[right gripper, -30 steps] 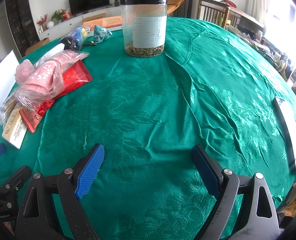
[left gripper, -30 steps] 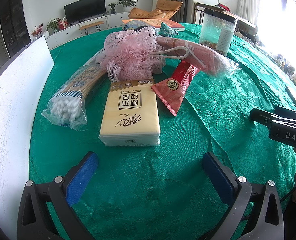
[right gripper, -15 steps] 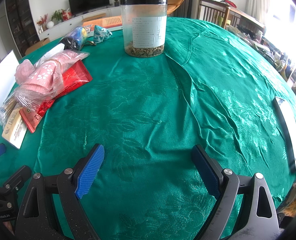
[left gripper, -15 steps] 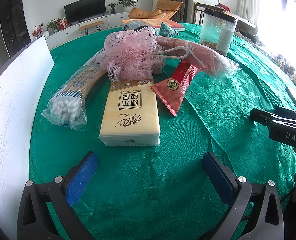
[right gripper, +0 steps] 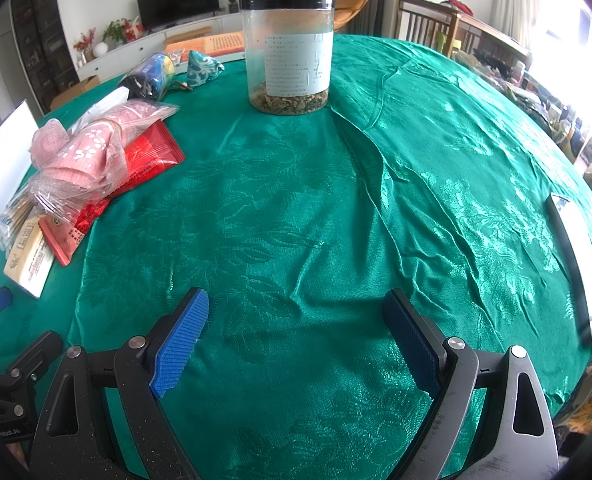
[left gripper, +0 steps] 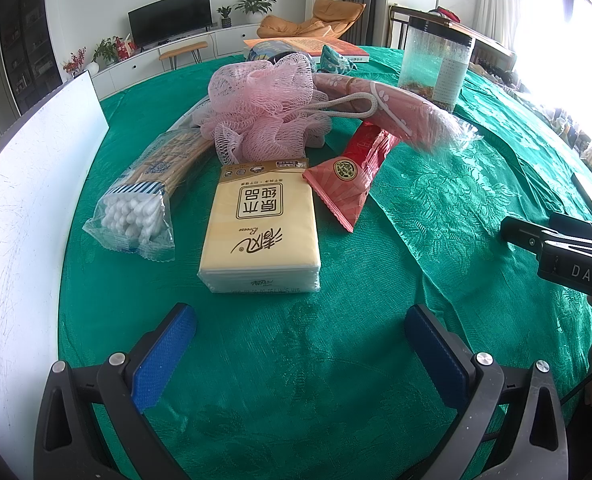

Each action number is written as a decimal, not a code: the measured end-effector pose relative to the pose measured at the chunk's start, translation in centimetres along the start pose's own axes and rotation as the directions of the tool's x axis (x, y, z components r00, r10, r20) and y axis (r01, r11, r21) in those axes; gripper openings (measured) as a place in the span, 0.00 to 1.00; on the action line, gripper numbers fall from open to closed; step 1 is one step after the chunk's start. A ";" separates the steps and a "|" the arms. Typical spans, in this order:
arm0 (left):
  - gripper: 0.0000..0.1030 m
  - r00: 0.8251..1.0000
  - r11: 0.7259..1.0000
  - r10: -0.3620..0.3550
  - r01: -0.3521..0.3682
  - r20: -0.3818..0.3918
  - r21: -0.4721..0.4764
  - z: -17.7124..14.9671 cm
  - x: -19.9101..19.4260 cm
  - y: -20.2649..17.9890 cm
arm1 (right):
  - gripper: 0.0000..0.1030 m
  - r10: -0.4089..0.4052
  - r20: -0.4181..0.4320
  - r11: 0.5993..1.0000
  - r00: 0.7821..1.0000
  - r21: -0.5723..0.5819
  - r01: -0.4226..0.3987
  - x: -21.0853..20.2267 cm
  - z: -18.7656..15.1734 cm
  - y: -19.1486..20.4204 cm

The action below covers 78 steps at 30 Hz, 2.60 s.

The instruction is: Organize soft objects

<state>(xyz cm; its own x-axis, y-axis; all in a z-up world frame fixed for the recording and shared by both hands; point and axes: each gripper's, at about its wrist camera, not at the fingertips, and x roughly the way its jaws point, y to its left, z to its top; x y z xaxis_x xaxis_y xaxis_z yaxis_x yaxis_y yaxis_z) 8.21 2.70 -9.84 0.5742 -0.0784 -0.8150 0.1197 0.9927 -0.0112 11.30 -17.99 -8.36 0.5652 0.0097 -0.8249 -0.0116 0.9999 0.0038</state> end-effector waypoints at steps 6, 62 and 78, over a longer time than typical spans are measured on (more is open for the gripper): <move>1.00 1.000 1.000 0.000 0.000 0.000 0.000 0.0 0.0 0.0 | 0.88 0.000 0.000 1.000 1.000 0.000 0.000 0.0 0.0 0.0; 0.51 0.999 0.997 0.035 -0.037 -0.037 -0.064 4.5 1.6 2.4 | 0.89 -0.002 0.001 1.000 1.000 0.001 0.002 0.0 0.0 0.0; 0.69 0.997 1.000 0.003 -0.003 -0.078 0.007 -0.3 -1.4 0.6 | 0.89 -0.001 0.002 1.000 1.000 0.001 0.001 -0.1 0.0 0.0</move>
<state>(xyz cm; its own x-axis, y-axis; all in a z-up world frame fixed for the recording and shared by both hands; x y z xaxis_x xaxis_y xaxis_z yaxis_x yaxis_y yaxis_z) 7.29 3.40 -8.90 0.5096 -0.0677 -0.8578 0.1237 0.9923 -0.0049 11.28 -18.00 -8.32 0.5666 0.0086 -0.8240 -0.0098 0.9999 0.0037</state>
